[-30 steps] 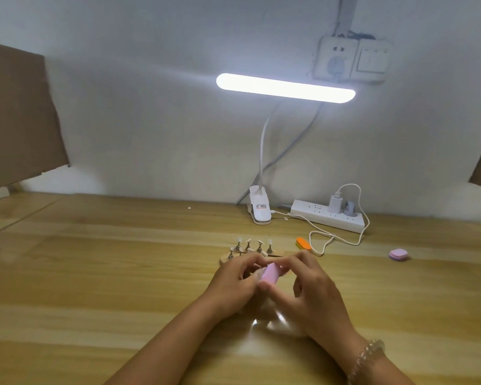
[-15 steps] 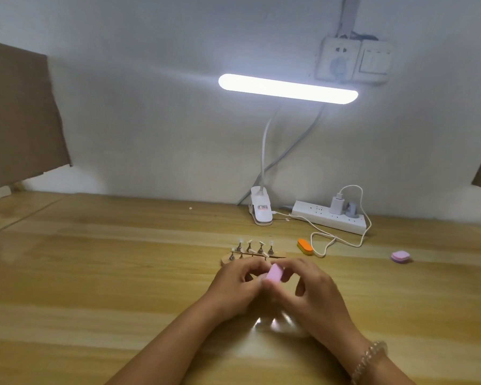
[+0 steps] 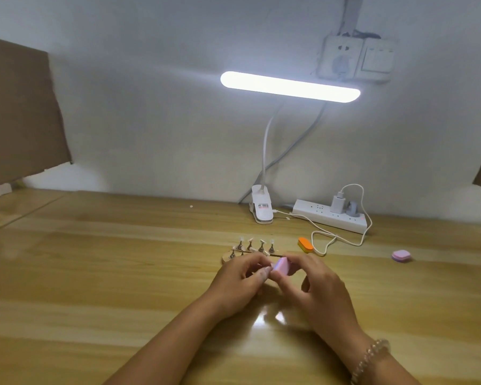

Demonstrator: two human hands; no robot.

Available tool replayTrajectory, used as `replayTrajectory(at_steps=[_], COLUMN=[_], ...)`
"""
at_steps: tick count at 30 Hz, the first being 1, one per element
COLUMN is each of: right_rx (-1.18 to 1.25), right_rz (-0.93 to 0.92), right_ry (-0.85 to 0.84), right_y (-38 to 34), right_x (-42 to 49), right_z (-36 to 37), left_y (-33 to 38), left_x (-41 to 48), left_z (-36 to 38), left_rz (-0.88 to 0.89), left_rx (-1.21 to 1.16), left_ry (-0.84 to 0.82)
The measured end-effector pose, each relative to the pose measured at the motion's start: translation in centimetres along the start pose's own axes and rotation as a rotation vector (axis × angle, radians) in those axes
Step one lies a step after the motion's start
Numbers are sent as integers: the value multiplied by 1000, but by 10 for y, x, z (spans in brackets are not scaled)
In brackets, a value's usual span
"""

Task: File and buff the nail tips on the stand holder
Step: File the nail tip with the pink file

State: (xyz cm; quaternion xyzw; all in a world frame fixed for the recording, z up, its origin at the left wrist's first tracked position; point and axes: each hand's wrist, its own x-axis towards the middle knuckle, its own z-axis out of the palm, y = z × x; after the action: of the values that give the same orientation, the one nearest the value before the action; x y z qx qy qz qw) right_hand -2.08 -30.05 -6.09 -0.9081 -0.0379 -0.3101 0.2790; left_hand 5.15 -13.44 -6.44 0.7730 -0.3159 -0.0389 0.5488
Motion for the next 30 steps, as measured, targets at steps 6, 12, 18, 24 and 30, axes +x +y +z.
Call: replayTrajectory(at_steps=[6,12,18,24,30], right_rx=[34,67,36,70,111], right_rz=[46,13,-17,11,58], right_ry=[38,1,-51,-10,45], right_y=[0,-3,-1,1,-1], right_x=[4,2,0,1,4], right_z=[-2,3,3,2,1], left_y=[2,5,-2,-1,-2], left_x=[-1,-2,1,2,2], left_z=[-1,-1,-1,0,0], left_rz=[-48,-62,-70,-17,-23], left_rx=[-12,-58,-77,-57,-43], left_ry=[-14,-20,9,27,40])
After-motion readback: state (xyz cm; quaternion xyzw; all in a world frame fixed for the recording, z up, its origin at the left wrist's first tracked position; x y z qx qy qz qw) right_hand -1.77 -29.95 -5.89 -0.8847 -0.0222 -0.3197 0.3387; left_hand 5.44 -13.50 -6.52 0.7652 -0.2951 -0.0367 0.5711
